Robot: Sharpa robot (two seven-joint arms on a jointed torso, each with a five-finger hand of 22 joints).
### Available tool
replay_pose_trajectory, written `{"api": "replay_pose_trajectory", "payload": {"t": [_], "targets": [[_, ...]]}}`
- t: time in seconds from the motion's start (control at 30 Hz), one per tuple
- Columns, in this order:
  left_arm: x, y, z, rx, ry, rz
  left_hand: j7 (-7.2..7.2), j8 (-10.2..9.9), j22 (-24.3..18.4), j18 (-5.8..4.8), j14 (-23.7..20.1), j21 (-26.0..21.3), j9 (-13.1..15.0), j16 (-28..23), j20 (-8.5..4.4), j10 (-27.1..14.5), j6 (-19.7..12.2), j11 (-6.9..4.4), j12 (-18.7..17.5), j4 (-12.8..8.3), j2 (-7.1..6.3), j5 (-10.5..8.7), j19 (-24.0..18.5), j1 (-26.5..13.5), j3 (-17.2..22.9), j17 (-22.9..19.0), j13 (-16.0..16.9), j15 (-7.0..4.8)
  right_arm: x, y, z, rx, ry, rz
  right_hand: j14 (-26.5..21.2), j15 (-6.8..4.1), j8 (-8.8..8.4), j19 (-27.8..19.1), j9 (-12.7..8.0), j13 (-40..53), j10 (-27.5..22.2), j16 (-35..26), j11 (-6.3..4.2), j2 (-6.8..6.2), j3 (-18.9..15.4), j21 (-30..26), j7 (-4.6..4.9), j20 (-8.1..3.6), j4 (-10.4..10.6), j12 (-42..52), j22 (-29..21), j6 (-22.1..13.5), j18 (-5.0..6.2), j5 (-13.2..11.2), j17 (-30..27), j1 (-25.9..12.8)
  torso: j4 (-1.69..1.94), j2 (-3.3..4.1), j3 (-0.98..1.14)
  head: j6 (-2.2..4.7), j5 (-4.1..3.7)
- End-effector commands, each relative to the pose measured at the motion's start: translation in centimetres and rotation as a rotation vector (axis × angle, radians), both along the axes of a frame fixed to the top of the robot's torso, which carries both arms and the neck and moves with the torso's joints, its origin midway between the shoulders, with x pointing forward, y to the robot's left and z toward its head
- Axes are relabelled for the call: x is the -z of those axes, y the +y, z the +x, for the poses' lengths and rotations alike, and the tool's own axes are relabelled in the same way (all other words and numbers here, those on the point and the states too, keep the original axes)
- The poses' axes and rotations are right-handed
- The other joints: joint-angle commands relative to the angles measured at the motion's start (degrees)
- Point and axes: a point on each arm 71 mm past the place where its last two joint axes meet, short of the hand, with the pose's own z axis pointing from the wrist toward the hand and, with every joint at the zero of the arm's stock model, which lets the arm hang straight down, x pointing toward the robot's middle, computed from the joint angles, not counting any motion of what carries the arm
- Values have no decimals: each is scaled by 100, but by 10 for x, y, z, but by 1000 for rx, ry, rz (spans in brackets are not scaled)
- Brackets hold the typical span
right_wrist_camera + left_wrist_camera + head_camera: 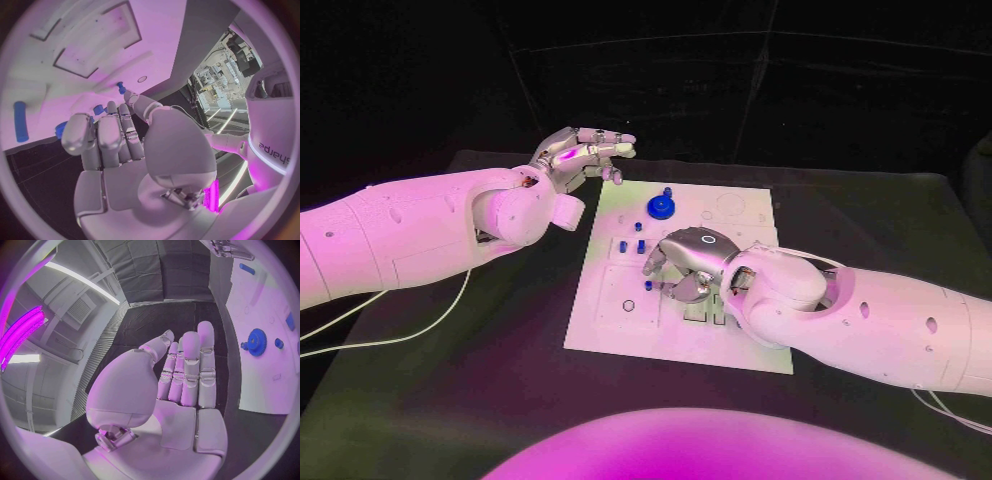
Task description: Assemble the parts on the task board
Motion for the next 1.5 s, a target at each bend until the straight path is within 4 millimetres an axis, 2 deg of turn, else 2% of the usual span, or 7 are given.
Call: {"api": "replay_pose_trajectory", "payload": {"t": [0.03, 0.37, 0.53, 0.67, 1.1, 1.27, 1.5], "targets": [[-1, 0, 0, 14, 0, -9, 30, -8, -10, 73, -41, -36, -1, -30, 8, -39, -28, 4, 33, -1, 37, -21, -50, -38, -24, -8, -8, 7, -11, -13, 0, 40, -28, 85, 42, 28, 17, -21, 12, 9, 34, -10, -24, -65, -40, -13, -13, 10, 10, 58, 5, 3, -13, 37, -4, -3, -12, -3, -2, 28, -26], [-1, 0, 0, 18, 0, -11, 29, -8, -11, 73, -41, -38, 0, -30, 8, -39, -28, 4, 34, -1, 38, -21, -50, -38, -27, -9, -8, 7, -24, -76, 30, 200, -13, -34, 13, -1, -4, -89, 2, -5, -185, -102, -63, -238, -331, -91, -135, -20, 80, 120, -118, -188, 9, -8, -152, -63, -7, 4, -9, 168, -229], [-1, 0, 0, 19, 0, -12, 29, -8, -11, 73, -41, -38, 0, -30, 8, -39, -28, 4, 34, -1, 38, -21, -50, -38, -27, -9, -8, 7, -24, -96, 40, 264, 1, -98, -42, 105, 42, -239, 21, 14, -884, -360, 59, -177, -1594, -331, -79, 62, 485, 178, -477, -812, 75, 21, -514, 425, 2, 9, -3, 199, -257], [-1, -1, 0, 21, 0, -12, 27, -6, -13, 73, -41, -41, 0, -29, 9, -38, -26, 3, 37, 0, 40, -21, -49, -38, -30, -11, -7, 7, -22, -100, 43, 276, 15, -130, -37, 105, -7, -231, -2, 1, -1037, -367, 78, -191, -1825, -356, -107, 79, 721, 246, -507, -1034, 68, -14, -539, 625, 2, 11, -1, 210, -263], [0, -1, 1, 23, 1, -12, 27, -6, -13, 73, -41, -41, 0, -29, 9, -38, -26, 3, 37, 0, 40, -21, -49, -38, -30, -11, -7, 7, -17, -94, 46, 239, 51, -184, -14, 25, 63, -175, 34, 35, -591, -327, -35, 20, -1789, -335, -70, 19, 842, 621, -459, -690, 60, -34, -509, 812, 5, 14, -9, 193, -257], [0, -1, 1, 22, 1, -11, 27, -6, -13, 73, -41, -41, 0, -29, 9, -38, -26, 3, 37, 0, 40, -21, -49, -38, -30, -11, -7, 7, -17, -90, 46, 222, 48, -175, 68, -57, 150, -2, 50, -18, -14, -118, -118, 215, -1486, -172, -98, -59, 835, 740, -178, -291, 4, -98, -255, 866, 4, 7, -8, 183, -260], [1, -1, 1, 24, 4, -11, 27, -6, -13, 73, -41, -41, 0, -29, 9, -38, -26, 3, 37, 0, 40, -21, -49, -38, -30, -11, -7, 7, -18, -87, 46, 203, 42, -160, 95, -86, 173, 109, 40, -22, 367, 8, -159, 242, -1068, -44, -90, -93, 823, 603, 36, 12, -35, -125, -123, 865, -3, 9, -6, 169, -256]]}}
